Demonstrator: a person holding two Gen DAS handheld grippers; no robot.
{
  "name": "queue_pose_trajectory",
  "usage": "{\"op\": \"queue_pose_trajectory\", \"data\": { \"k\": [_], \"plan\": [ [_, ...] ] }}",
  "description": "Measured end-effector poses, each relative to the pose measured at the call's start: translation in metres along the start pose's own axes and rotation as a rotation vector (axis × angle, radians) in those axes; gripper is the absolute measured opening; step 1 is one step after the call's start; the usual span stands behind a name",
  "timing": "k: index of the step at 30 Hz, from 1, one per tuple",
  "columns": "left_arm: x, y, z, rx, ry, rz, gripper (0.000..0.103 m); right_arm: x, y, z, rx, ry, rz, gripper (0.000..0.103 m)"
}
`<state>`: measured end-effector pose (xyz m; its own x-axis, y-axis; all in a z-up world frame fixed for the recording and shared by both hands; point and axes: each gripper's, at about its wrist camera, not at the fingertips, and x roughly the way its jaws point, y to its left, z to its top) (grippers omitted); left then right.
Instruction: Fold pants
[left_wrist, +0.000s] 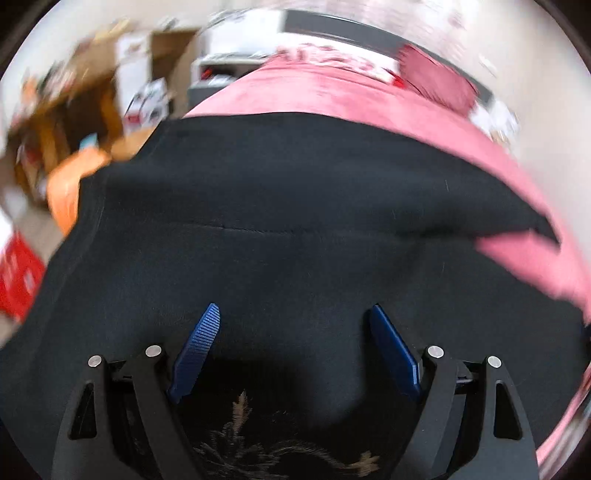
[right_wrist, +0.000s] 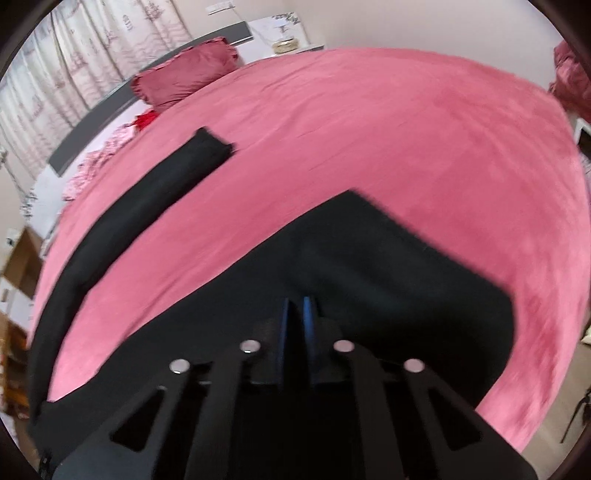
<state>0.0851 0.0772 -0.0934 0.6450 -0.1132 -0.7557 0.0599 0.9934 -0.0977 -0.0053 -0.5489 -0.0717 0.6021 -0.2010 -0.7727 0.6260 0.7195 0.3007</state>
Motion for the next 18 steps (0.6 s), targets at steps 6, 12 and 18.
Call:
{"op": "queue_pose_trajectory", "data": {
  "k": [6,12,18],
  "plan": [
    [-0.003,0.004,-0.006,0.037,-0.02,0.002,0.088,-0.014,0.004,0.001,0.11,-0.027,0.05,0.051],
    [0.002,0.003,-0.004,0.051,-0.007,-0.026,0.099,-0.028,0.063,-0.031,-0.041,-0.053,0.141,0.059],
    [0.005,-0.001,-0.005,0.066,-0.001,-0.015,0.1,-0.02,0.129,-0.054,-0.234,-0.046,0.144,0.078]
  ]
}}
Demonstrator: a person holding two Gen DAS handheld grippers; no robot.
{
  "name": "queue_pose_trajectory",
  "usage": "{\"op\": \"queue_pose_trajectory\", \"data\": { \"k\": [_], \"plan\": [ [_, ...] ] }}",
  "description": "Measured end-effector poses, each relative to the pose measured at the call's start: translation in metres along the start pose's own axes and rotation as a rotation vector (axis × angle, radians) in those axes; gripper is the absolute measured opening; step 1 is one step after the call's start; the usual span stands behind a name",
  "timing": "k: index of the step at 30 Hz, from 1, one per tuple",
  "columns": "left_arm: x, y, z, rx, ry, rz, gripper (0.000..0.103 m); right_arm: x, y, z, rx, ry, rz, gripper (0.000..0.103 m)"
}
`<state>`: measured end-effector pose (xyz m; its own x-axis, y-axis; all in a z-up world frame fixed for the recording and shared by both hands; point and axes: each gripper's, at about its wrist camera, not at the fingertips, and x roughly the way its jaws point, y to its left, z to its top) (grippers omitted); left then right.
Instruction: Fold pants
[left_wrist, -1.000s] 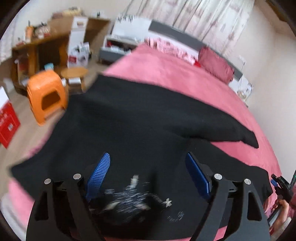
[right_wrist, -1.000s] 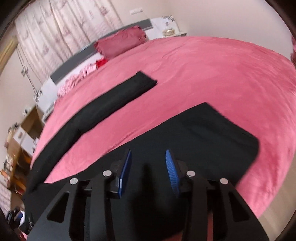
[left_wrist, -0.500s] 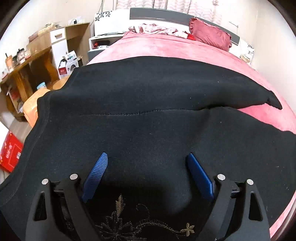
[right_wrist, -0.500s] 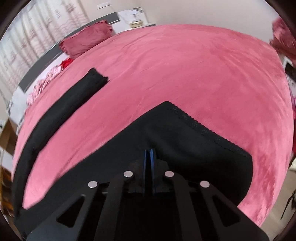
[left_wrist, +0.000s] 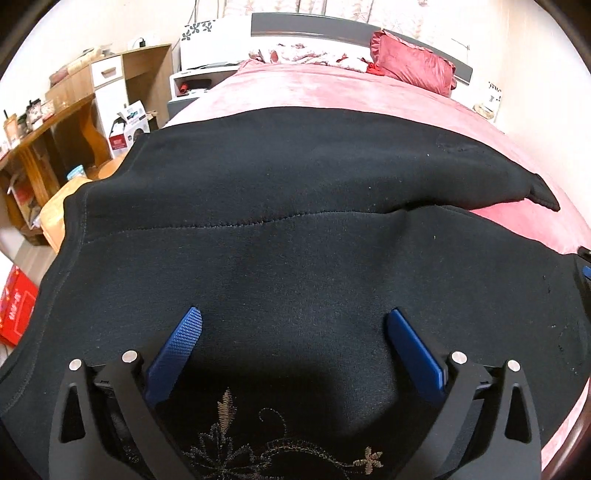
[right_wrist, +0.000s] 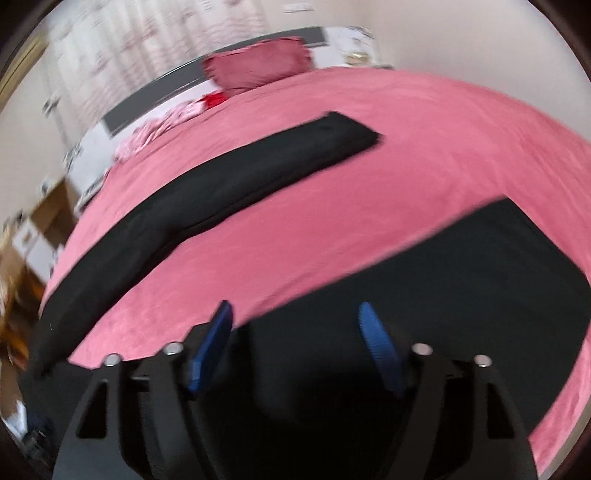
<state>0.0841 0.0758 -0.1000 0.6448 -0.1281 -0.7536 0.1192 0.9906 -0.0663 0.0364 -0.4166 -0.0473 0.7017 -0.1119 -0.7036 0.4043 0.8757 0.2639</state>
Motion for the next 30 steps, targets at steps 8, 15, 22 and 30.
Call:
{"op": "queue_pose_trajectory", "data": {
  "k": [8,15,22,30],
  "plan": [
    [0.0,0.0,-0.001,0.001,0.002,0.001,0.1,0.028,0.056,-0.016,-0.206,0.02,-0.011,0.099],
    [0.0,-0.004,0.0,0.017,0.005,0.026,0.1,0.05,0.074,-0.027,-0.263,0.064,-0.089,0.101],
    [-0.002,0.007,0.02,-0.032,0.027,-0.017,0.1,0.043,0.078,-0.027,-0.268,0.054,-0.097,0.101],
    [0.012,0.076,0.104,-0.15,-0.037,0.045,0.1,0.044,0.079,-0.026,-0.265,0.051,-0.095,0.101]
  ]
}}
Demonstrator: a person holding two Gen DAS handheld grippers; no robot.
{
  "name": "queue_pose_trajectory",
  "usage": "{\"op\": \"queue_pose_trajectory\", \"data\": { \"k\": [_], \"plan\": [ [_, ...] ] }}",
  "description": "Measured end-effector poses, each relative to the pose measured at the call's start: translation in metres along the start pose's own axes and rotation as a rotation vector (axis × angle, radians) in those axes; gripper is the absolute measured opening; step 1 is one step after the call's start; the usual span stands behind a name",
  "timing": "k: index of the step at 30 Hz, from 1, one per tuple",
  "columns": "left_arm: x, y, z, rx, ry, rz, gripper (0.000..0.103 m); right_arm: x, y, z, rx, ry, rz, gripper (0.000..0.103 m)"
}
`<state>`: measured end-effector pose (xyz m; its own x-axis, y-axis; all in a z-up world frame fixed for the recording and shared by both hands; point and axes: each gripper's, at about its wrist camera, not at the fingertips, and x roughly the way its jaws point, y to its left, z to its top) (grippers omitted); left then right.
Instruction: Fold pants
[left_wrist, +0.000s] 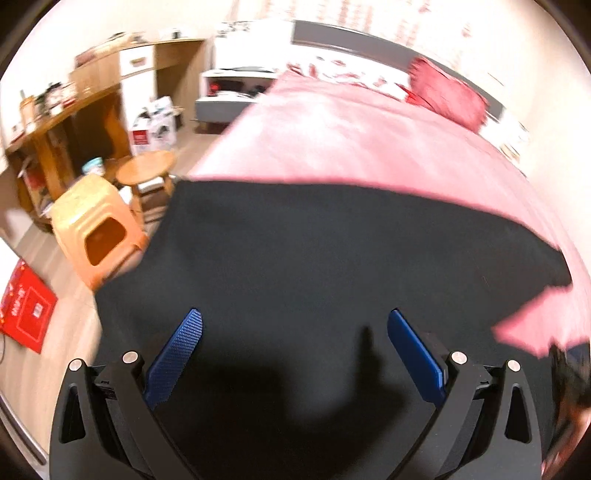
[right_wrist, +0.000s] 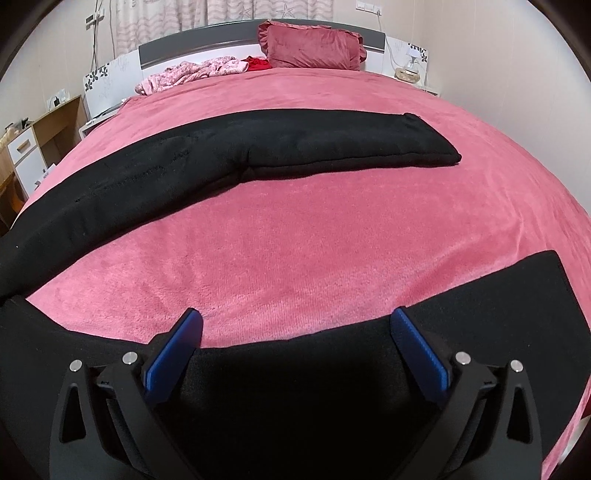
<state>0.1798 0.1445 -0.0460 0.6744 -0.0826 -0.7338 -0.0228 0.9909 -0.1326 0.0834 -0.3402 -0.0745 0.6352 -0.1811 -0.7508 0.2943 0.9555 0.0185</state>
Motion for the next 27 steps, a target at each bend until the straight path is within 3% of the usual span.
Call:
{"op": "queue_pose_trajectory", "data": {
  "k": [4,10,19,24,27],
  "plan": [
    [0.026,0.041,0.05,-0.088,0.007,0.075,0.1,0.001,0.0,0.001,0.0,-0.002,0.0,0.101],
    [0.07,0.083,0.087,-0.181,0.054,0.162,0.1,0.003,0.001,0.002,-0.004,-0.004,-0.008,0.101],
    [0.12,0.106,0.113,-0.336,0.06,0.166,0.1,0.004,0.003,0.004,-0.01,-0.004,-0.02,0.101],
    [0.152,0.114,0.099,-0.404,0.158,0.14,0.099,0.005,0.003,0.004,-0.01,-0.005,-0.02,0.101],
    [0.153,0.115,0.089,-0.414,0.116,0.118,0.096,0.005,0.004,0.005,-0.012,-0.006,-0.026,0.101]
  ]
}}
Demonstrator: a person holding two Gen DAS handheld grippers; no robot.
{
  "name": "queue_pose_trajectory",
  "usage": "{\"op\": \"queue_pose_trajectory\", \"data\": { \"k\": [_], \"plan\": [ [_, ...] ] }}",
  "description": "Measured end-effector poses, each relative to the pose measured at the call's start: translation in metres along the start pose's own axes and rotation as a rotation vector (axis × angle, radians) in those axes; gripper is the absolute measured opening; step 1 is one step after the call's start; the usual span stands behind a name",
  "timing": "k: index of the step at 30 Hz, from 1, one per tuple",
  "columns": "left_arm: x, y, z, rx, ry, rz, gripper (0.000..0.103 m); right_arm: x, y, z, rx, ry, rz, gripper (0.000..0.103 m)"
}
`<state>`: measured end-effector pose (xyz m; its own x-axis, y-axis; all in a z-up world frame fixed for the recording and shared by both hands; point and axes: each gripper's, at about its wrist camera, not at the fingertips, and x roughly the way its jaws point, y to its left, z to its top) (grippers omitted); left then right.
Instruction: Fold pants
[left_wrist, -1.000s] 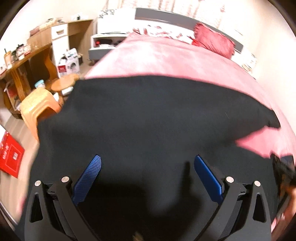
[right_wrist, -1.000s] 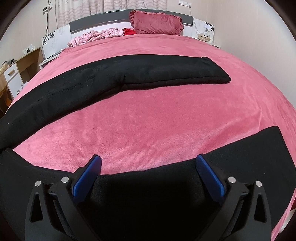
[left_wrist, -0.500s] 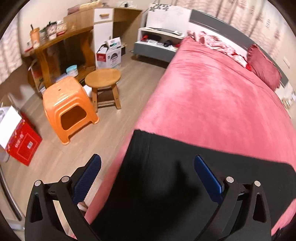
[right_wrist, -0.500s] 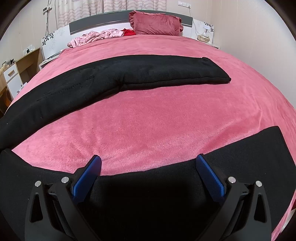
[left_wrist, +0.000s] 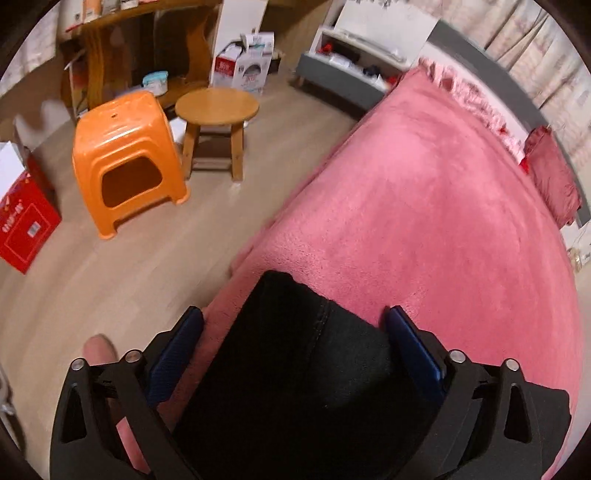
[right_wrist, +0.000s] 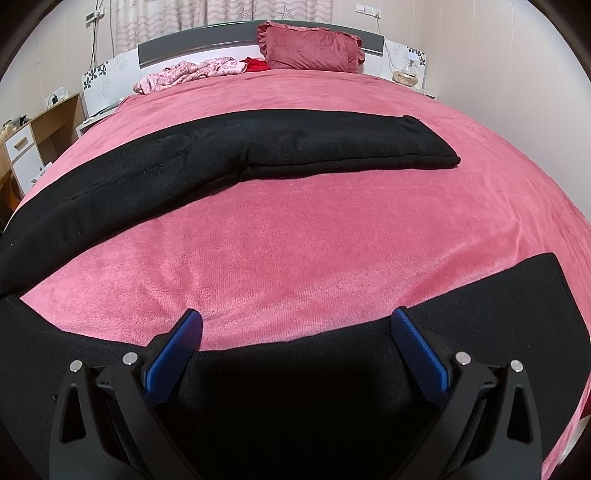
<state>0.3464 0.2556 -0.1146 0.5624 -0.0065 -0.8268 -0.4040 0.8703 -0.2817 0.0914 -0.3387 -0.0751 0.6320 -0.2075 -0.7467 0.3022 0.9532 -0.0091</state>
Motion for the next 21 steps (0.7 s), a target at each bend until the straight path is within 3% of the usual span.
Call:
{"op": "queue_pose_trajectory", "data": {
  "k": [6,8,10,14,15,21],
  "plan": [
    [-0.01,-0.004,-0.004,0.026,-0.063,0.033,0.076,0.001,0.003,0.001,-0.008,-0.002,-0.015,0.101],
    [-0.017,-0.004,-0.006,0.021,-0.09,0.051,0.064,0.001,0.003,0.001,-0.008,-0.002,-0.016,0.101],
    [-0.023,-0.005,-0.008,0.028,-0.11,0.067,0.046,0.001,0.003,0.001,-0.009,-0.003,-0.017,0.101],
    [-0.033,-0.014,-0.012,0.092,-0.123,0.104,0.028,0.002,0.003,0.001,-0.008,-0.004,-0.016,0.101],
    [-0.037,-0.016,-0.014,0.107,-0.131,0.092,0.019,0.002,0.003,0.001,-0.009,-0.004,-0.018,0.101],
    [-0.087,-0.036,-0.033,0.259,-0.22,-0.02,0.016,0.003,0.003,0.002,-0.011,-0.006,-0.02,0.101]
  ]
}}
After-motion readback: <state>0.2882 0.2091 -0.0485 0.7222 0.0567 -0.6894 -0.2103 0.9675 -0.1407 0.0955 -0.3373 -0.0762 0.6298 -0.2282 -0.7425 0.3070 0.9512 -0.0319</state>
